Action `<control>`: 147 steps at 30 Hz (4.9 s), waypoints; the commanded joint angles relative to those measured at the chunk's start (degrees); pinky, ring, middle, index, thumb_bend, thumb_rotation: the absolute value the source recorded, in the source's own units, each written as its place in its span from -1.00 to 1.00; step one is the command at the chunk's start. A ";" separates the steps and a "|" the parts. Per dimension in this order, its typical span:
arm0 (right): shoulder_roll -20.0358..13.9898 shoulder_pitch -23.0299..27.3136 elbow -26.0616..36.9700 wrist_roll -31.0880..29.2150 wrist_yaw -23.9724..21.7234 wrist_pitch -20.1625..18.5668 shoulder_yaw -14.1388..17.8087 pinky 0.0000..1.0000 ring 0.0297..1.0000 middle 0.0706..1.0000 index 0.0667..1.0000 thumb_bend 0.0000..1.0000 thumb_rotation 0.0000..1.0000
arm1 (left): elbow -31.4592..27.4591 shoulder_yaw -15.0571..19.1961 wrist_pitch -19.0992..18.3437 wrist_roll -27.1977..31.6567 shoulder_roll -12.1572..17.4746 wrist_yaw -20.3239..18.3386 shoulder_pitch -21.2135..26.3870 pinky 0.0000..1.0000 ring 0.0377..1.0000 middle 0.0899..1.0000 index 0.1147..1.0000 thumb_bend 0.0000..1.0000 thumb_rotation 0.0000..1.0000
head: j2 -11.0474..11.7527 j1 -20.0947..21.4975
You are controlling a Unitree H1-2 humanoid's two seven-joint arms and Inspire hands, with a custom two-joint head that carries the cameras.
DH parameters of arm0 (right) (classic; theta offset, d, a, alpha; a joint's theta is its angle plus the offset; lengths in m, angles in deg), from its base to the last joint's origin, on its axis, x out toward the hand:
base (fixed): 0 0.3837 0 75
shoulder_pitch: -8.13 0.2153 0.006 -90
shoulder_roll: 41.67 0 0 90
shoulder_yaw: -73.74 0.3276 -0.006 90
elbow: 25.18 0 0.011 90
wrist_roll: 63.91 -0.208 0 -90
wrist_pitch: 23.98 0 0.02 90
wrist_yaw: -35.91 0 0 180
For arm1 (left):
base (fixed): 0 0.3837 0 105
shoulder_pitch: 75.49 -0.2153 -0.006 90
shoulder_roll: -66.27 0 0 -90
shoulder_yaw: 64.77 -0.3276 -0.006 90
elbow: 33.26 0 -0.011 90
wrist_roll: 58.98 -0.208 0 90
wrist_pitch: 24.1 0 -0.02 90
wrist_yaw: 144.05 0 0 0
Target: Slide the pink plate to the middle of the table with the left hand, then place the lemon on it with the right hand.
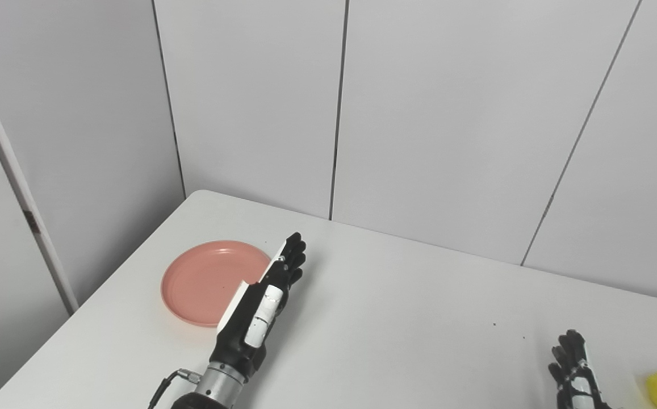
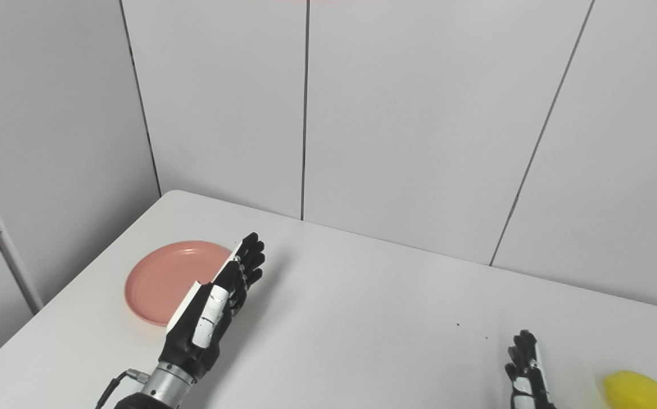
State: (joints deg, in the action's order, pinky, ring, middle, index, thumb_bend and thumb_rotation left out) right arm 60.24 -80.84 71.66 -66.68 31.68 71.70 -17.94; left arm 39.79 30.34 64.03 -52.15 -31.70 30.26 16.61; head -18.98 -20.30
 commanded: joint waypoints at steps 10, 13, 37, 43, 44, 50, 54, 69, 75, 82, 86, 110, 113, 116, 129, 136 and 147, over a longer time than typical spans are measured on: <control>-0.83 1.49 0.42 -1.70 -1.26 0.94 0.67 1.00 1.00 1.00 1.00 -0.18 1.00 | 3.77 6.33 3.05 1.68 6.02 0.61 5.96 0.78 0.77 0.77 0.75 0.71 1.00 | -0.41 -3.85; -0.84 1.57 0.43 -2.20 -1.50 0.61 0.86 1.00 1.00 1.00 1.00 -0.14 1.00 | 4.40 7.86 2.07 0.28 7.92 1.87 8.30 0.75 0.74 0.75 0.74 0.70 1.00 | -0.57 -4.17; -0.71 0.32 3.16 -0.46 -1.07 -1.18 0.47 1.00 1.00 1.00 1.00 -0.01 1.00 | 17.66 14.90 4.25 1.16 16.44 3.26 13.58 0.64 0.66 0.65 0.66 0.72 1.00 | -2.77 -2.85; -0.46 0.20 3.83 -0.82 -1.13 -2.05 0.62 1.00 1.00 1.00 1.00 -0.02 1.00 | 22.70 15.02 6.13 0.73 18.08 3.04 14.48 0.73 0.68 0.66 0.66 0.75 1.00 | -2.87 -3.27; -0.47 0.20 3.87 -0.90 -1.18 -2.09 0.64 1.00 1.00 1.00 1.00 -0.04 1.00 | 23.54 14.99 6.51 0.74 18.33 2.97 14.63 0.75 0.69 0.66 0.66 0.74 1.00 | -2.87 -3.27; -0.77 0.17 3.76 -1.53 -1.50 -2.14 0.80 1.00 1.00 1.00 1.00 -0.07 1.00 | 27.65 14.48 7.46 1.22 19.75 1.63 15.15 0.76 0.76 0.73 0.73 0.67 1.00 | -2.73 -4.07; -1.12 0.21 3.19 -1.64 -1.81 -1.18 0.87 1.00 1.00 1.00 1.00 -0.07 1.00 | 30.74 14.41 7.86 1.23 19.94 1.51 15.62 0.76 0.76 0.72 0.71 0.67 1.00 | -2.56 -4.84; -0.84 -0.12 5.35 -1.70 -1.10 -4.10 1.20 1.00 1.00 1.00 1.00 0.06 1.00 | 44.44 14.85 14.79 3.96 19.86 0.09 17.76 0.76 0.77 0.74 0.71 0.76 1.00 | -3.09 -6.37; -0.94 -0.38 5.26 -1.48 -0.97 -3.88 1.44 1.00 1.00 1.00 1.00 0.15 1.00 | 48.31 14.81 17.68 5.42 19.51 -1.17 17.96 0.78 0.78 0.74 0.71 0.75 1.00 | -3.36 -6.41; -0.95 -0.54 5.26 -1.46 -0.99 -3.71 1.64 1.00 1.00 1.00 1.00 0.23 1.00 | 49.94 15.01 18.75 7.64 17.63 -2.21 17.99 0.72 0.74 0.73 0.69 0.71 1.00 | -3.90 -6.14; -0.99 -0.62 5.48 -1.36 -1.05 -3.76 1.63 1.00 1.00 1.00 1.00 0.27 1.00 | 50.45 14.47 19.75 7.57 16.61 -2.38 17.67 0.68 0.70 0.71 0.67 0.64 1.00 | -4.11 -5.84; -1.53 -0.91 6.08 -1.95 -1.77 -3.27 1.39 1.00 1.00 1.00 1.00 0.21 1.00 | 45.65 10.07 18.50 6.57 12.61 -3.56 15.09 0.87 0.83 0.81 0.78 0.66 1.00 | -5.40 -5.36; -1.41 -0.95 7.05 -1.60 -1.56 -4.04 1.25 1.00 1.00 1.00 1.00 0.17 1.00 | 46.63 9.79 19.10 5.81 12.94 -3.44 15.22 0.89 0.84 0.83 0.79 0.65 1.00 | -5.50 -5.50; -1.34 -0.94 7.43 -1.22 -1.36 -4.33 1.18 1.00 1.00 1.00 1.00 0.14 1.00 | 47.17 9.69 19.51 5.36 13.13 -3.37 15.23 0.89 0.85 0.83 0.79 0.64 1.00 | -5.56 -5.55; -1.32 -0.90 7.71 -1.40 -1.47 -4.96 1.24 1.00 1.00 1.00 1.00 0.13 1.00 | 45.14 8.44 16.98 2.44 13.75 -2.37 14.14 1.00 0.92 0.91 0.88 0.65 1.00 | -5.84 -5.83; -1.27 -0.91 8.12 -1.29 -1.39 -5.25 1.12 1.00 1.00 1.00 1.00 0.08 1.00 | 41.21 8.08 12.90 3.15 12.49 -2.29 12.75 0.93 0.88 0.87 0.85 0.69 1.00 | -6.12 -5.56; -0.58 -0.98 10.09 -0.63 -0.65 -7.83 1.16 1.00 1.00 1.00 1.00 -0.05 1.00 | 33.02 6.57 6.33 5.80 8.05 -3.65 10.49 0.91 0.88 0.87 0.86 0.70 1.00 | -7.61 -1.25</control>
State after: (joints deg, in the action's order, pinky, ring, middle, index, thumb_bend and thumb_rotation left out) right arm 59.33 -82.76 79.71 -66.95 30.36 64.38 -17.19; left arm 72.90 38.10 71.12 -46.77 -22.18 26.79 28.10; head -26.37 -22.06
